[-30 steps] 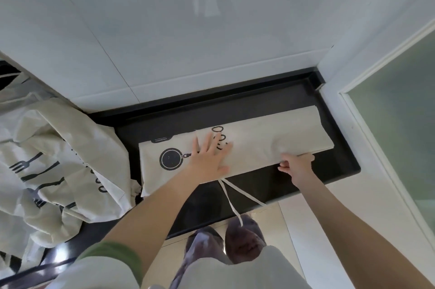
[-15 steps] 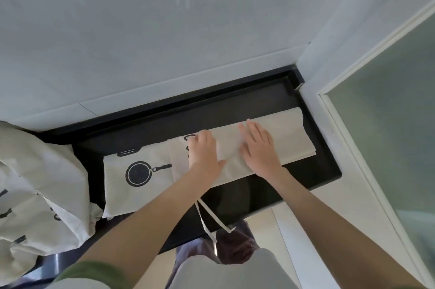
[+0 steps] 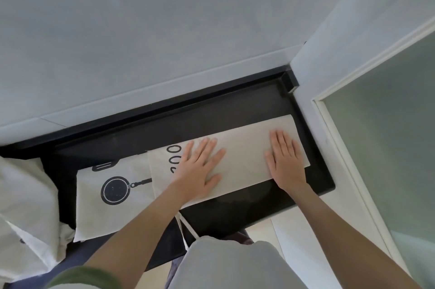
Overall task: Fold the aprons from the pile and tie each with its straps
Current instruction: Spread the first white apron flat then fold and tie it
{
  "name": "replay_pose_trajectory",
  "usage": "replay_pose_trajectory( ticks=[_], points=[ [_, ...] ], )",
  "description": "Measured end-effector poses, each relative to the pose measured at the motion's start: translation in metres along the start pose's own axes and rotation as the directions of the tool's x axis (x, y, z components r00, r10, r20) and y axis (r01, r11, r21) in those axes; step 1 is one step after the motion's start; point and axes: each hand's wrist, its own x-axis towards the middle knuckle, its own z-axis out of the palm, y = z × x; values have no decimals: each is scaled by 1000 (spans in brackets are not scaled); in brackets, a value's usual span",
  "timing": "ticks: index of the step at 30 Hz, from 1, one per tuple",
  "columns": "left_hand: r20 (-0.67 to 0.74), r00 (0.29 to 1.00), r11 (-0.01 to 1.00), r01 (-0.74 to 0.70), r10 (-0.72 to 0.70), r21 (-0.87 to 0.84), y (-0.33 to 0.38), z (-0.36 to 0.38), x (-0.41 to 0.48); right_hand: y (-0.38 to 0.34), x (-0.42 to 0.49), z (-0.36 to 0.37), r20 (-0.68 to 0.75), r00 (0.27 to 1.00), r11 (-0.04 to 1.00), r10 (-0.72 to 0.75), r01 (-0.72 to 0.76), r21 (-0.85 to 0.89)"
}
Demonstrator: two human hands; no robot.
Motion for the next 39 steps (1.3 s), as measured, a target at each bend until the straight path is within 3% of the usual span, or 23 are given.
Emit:
replay_pose_trajectory(
  ticks=[5, 9, 11, 15, 17, 20, 27, 29, 33, 35, 37, 39],
  points=[
    [-5, 1000, 999, 19, -19, -34, 6, -3, 11, -22, 10, -8, -45, 996, 991, 78, -73, 112],
    [39, 999, 1000, 15, -16, 8, 20, -13, 42, -79, 24, -26, -141, 945, 940, -297, 315, 133],
    [65, 998, 999, 20, -22, 33, 21, -14, 50, -110, 32, -30, -80, 926, 913, -368, 376, 155],
    [3, 985, 982, 173, -173, -77, -1, -14, 27, -120, 38, -15, 37, 946, 940, -322, 314, 134],
    [-22, 944, 938, 326, -331, -116, -22, -13, -2, -119, 37, -9, 32, 947, 947, -320, 319, 23],
    [7, 870, 854, 486, -494, -186, -51, -8, -44, -121, 36, -4, 20, 956, 956, -292, 292, -12],
    [30, 752, 744, 656, -658, -128, -91, 0, -103, -138, 28, -5, 42, 987, 986, -154, 156, -62],
    [2, 723, 708, 677, -691, -200, -92, 0, -113, -157, 24, -5, 28, 992, 992, -120, 120, -35],
    [-91, 506, 458, 671, -858, -583, -97, -7, -133, -204, 11, -6, -48, 972, 973, -231, 231, -8],
    [-144, 383, 386, 686, -912, -617, -99, -13, -139, -228, 5, -8, -27, 939, 938, -342, 343, 55],
    [-10, 252, 201, 744, -968, -637, -103, -21, -145, -251, -2, -9, -56, 877, 865, -478, 481, 143],
    [325, 97, -150, 740, -941, -656, -110, -31, -148, -272, -11, -6, -88, 802, 780, -591, 596, 191]
  ],
)
